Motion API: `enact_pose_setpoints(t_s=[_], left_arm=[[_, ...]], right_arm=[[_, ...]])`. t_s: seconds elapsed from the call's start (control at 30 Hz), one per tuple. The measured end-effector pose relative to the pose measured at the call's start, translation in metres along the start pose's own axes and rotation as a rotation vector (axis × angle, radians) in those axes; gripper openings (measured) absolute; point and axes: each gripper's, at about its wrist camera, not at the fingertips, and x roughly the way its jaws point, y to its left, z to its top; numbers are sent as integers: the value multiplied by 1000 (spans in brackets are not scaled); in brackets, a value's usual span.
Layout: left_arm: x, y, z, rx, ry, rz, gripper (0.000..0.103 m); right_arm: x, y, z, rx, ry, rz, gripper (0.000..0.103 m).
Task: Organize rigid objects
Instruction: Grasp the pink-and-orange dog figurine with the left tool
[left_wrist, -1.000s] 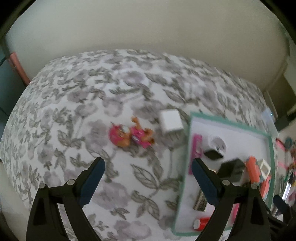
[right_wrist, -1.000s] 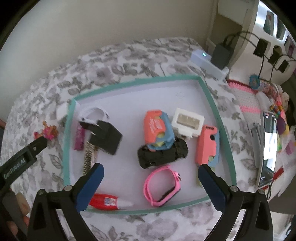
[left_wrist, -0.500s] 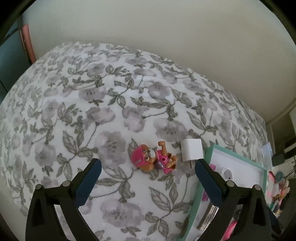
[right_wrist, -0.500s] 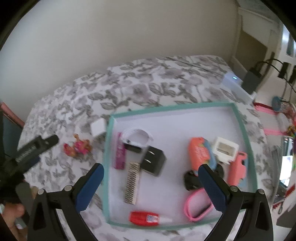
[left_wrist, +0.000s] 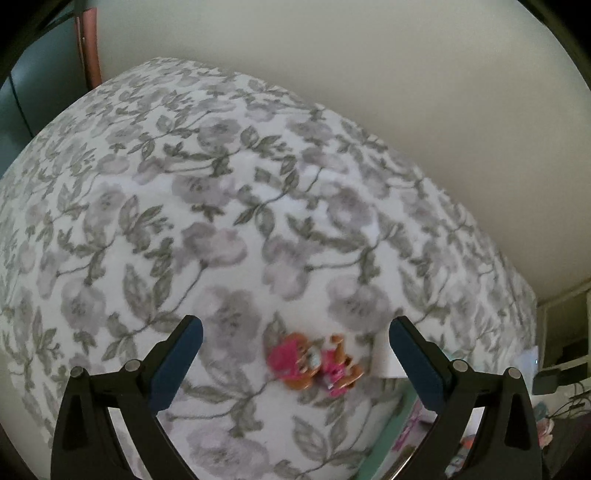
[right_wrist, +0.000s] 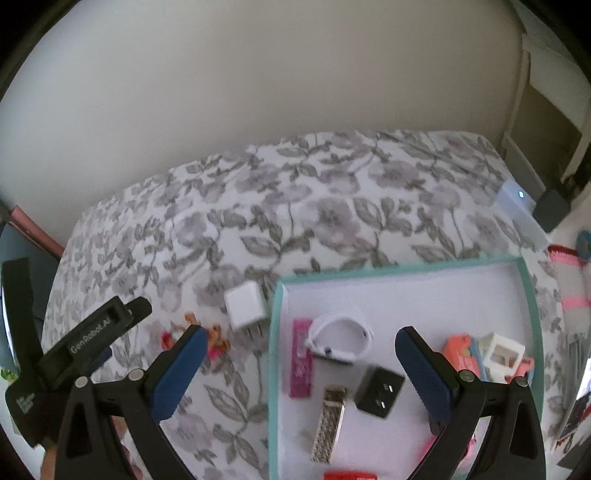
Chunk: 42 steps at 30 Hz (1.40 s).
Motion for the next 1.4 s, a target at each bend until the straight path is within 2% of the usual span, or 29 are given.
enact_pose_setpoints(t_s=[0.1,0.17,0.33,0.53,0.67,0.97,1.2,1.27,1.33,1.4], left_arm=[[6,0,5,17,5,12,101],[12,4,8,0,25,-10,101],[22,1,7,47,54,-9,101],[35,-3,3,88,105,-11,101],[42,-3,-2,95,138,-10,101],[62,-20,-21,161,233,-16,100],[76,-36,-29,239,257,-8,100],[81,-40,-32,252,266,-12,99],[83,-42,-33,261,265,-12,90],[86,-47,-34,280,260,0,86]], right_arm=[[0,3,13,7,-24,-5,103],[2,4,19,12,-39,-4,103],[19,8,25,34,-29,21,103],[46,16,20,22,2,32,102],[63,17,12,-1,41,21,98],[58,4,12,23,39,4,98],[65,0,10,32,63,-5,98],[65,1,10,27,64,-5,98],[65,2,10,24,64,-7,98],[66,3,9,23,65,-7,98]])
